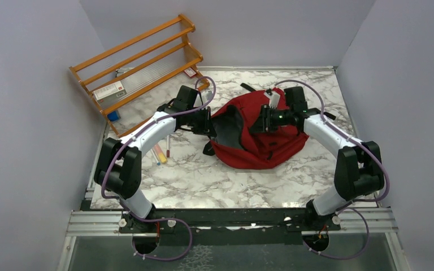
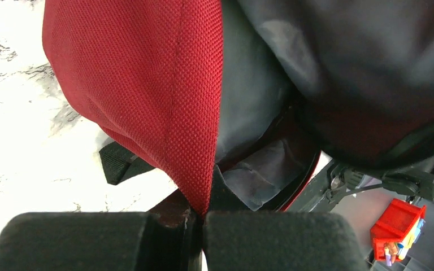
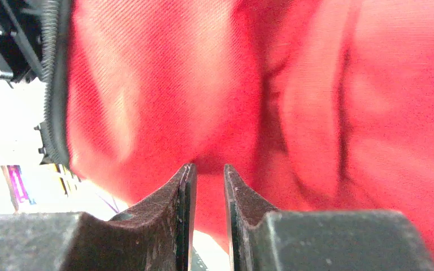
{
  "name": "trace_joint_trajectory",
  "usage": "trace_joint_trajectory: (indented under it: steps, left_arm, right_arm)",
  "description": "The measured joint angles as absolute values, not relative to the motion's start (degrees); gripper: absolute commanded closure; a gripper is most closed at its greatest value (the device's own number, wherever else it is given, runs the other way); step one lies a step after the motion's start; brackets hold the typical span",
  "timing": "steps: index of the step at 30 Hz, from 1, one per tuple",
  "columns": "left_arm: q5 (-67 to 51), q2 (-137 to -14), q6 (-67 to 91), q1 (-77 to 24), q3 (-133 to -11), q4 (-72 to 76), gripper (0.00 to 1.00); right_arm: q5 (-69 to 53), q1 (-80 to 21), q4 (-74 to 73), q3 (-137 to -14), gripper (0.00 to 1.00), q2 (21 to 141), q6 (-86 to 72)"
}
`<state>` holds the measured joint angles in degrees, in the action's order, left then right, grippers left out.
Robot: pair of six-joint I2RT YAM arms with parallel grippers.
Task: Pack the student bag
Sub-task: Adjust the student bag at the center of the board.
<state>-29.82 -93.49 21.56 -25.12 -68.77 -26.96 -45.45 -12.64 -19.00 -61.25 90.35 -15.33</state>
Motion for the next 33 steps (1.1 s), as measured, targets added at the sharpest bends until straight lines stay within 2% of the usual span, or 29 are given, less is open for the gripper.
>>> trace_joint_trajectory:
  steps: [5, 7, 11, 19, 22, 25, 29, 31, 33]
  left_arm:
    - [-29.8, -93.5, 21.6, -25.1, -68.8, -27.0, 1.0]
    - [-29.8, -93.5, 21.6, -25.1, -68.8, -27.0, 1.0]
    - [-29.5, -93.3, 21.6, -25.1, -68.7, -27.0, 1.0]
    - [-24.2, -92.2, 19.9, -25.1, -66.7, -29.3, 1.0]
    - [-22.6, -92.2, 19.3, -25.1, -65.8, -30.1, 0.91]
    - [-21.7, -92.2, 18.9, -25.1, -65.7, -30.6, 0.72]
    - [-20.3, -92.2, 18.5, -24.9, -66.1, -31.2, 0.53]
    - [-19.6, -92.4, 18.2, -24.8, -67.2, -31.9, 0.46]
    - [-18.8, -92.7, 18.0, -24.8, -68.9, -32.2, 0.44]
  right_arm:
    - [-43.9, -19.3, -18.5, -60.8, 0.72, 89.8, -16.5]
    - [-41.8, -20.6, -18.7, -60.8, 0.67, 89.6, -16.5]
    - [-34.1, -20.9, -19.5, -60.7, 0.6, 86.8, -16.5]
    - [-20.5, -20.7, -18.0, -58.0, 0.56, 76.2, -17.0]
    - [-18.9, -20.6, -17.6, -58.1, 0.56, 77.1, -17.2]
    - [-18.9, -20.6, -16.7, -60.8, 0.56, 81.5, -17.5]
    - [-19.0, -20.6, -12.8, -63.9, 0.57, 88.0, -18.5]
    - [-19.1, -20.7, -11.3, -65.3, 0.57, 90.8, -19.0]
    - [-19.2, -21.1, -10.0, -67.1, 0.57, 93.5, -19.5]
